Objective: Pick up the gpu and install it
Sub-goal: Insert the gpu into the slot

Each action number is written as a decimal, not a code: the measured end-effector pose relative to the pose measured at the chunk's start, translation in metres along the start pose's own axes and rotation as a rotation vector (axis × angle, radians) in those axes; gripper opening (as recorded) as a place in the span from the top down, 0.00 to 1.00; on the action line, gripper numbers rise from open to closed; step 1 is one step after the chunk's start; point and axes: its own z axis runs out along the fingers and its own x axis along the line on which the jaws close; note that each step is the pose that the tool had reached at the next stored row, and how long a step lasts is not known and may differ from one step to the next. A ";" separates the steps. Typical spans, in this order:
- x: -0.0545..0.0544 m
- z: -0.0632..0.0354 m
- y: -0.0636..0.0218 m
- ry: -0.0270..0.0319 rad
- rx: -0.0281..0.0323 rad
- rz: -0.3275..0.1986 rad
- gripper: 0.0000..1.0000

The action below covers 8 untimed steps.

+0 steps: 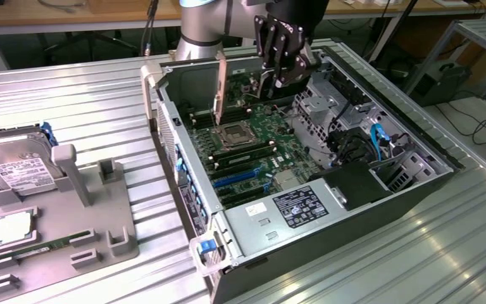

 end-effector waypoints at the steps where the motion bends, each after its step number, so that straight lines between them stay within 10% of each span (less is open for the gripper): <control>1: 0.000 0.0003 0.0000 0.0000 0.0000 0.000 0.73; 8: 0.000 0.0035 0.0001 0.0000 0.0000 0.000 0.73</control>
